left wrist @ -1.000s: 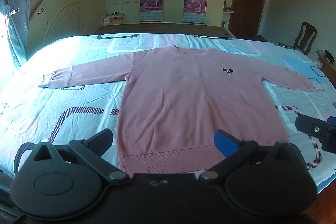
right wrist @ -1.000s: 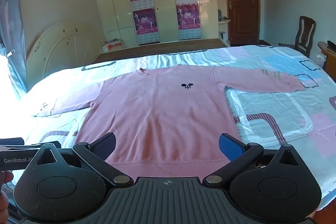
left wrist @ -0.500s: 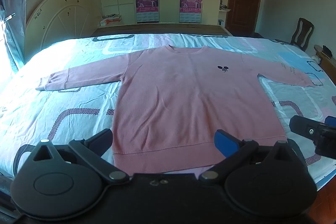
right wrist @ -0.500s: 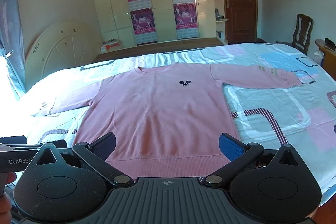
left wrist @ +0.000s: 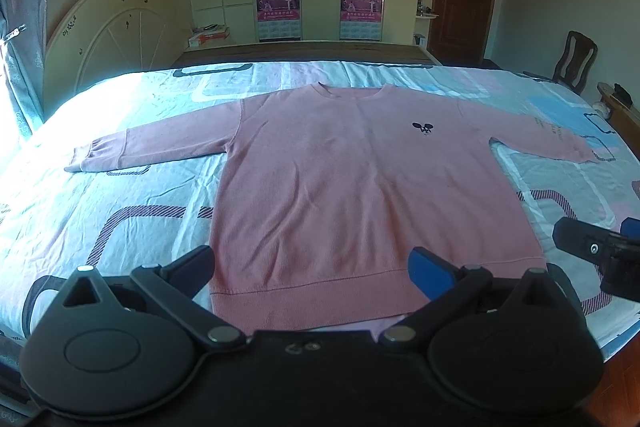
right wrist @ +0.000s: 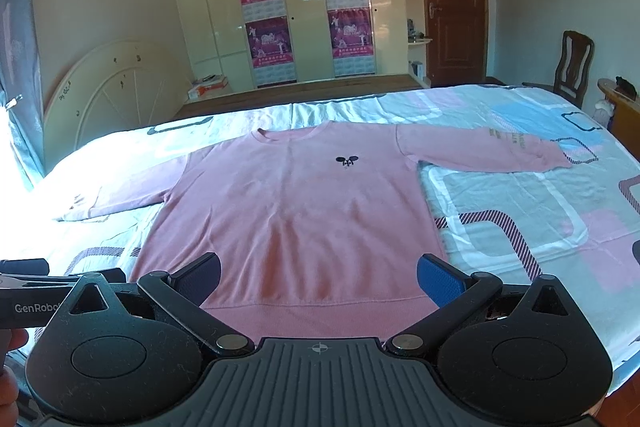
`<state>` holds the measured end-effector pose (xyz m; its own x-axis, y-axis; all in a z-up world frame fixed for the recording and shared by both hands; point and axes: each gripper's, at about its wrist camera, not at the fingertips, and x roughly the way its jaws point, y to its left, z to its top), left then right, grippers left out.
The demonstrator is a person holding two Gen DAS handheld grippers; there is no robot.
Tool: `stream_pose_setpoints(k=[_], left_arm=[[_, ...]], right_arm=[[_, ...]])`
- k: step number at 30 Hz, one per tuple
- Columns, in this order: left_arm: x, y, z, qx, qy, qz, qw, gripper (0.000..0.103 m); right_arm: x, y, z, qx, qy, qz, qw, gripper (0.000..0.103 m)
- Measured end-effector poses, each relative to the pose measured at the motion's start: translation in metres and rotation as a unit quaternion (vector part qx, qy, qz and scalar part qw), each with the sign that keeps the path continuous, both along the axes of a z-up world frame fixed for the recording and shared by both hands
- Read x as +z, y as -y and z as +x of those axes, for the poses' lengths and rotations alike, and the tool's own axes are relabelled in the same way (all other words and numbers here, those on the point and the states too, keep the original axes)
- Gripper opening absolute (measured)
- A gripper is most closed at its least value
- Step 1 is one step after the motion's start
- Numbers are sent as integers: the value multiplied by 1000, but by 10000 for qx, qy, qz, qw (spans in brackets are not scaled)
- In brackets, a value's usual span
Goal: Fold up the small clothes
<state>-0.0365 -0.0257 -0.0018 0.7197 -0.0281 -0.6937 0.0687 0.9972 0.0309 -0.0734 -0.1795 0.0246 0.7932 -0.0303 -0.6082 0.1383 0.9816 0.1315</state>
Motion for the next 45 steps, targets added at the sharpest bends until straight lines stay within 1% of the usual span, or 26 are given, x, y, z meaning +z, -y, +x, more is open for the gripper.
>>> stream_pose_setpoints(k=[33, 38, 45], left_arm=[[-3, 4, 3, 101, -27, -7, 9999, 103], [-3, 6, 2, 34, 28, 17, 10000, 103], [-5, 8, 8, 47, -23, -15, 10000, 103]], right_arm=[[-6, 13, 6, -17, -59, 110, 9999, 103], [-8, 17, 6, -48, -90, 147, 9998, 103], [-9, 22, 10, -75, -129, 178, 9997, 103]])
